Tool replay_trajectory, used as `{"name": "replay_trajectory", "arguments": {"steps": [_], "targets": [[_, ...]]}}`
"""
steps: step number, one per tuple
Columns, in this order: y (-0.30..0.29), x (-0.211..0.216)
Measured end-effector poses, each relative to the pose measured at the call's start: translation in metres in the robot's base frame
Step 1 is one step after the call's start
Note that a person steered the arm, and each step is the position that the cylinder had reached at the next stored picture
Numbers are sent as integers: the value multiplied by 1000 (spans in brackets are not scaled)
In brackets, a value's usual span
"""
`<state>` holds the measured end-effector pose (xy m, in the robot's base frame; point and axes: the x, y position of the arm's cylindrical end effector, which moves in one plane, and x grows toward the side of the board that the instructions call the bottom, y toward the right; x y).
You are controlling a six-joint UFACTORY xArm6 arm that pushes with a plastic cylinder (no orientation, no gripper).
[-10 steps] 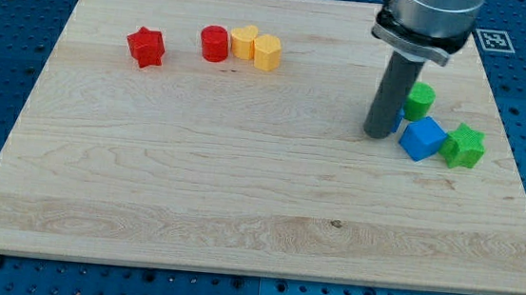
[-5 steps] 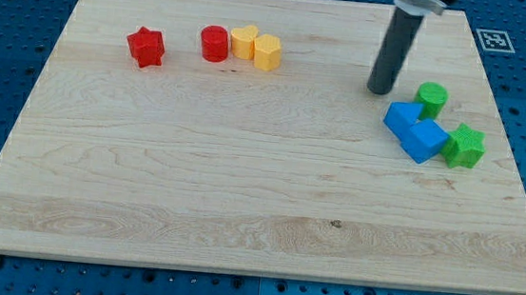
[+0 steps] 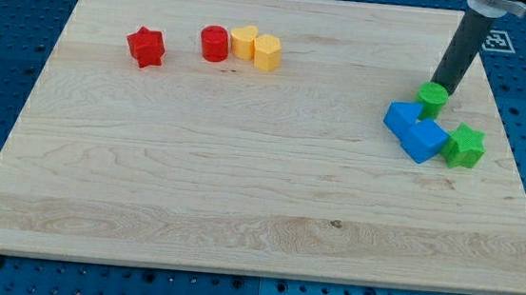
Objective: Push the blue triangle into the blue cube
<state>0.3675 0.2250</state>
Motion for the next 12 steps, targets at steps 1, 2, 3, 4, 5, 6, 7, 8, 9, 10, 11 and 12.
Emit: {"name": "replay_trajectory", "arguments": {"steps": [1,2,3,4,5,6,7,8,9,10,11,12], "targets": [[-4,1],[-7,1],[-9,1],[-13,1],[-16,1],[-22,0],[-41,-9],[-53,-11],[-55,-9],[-55,6],[-51,28],[-40,37]]}}
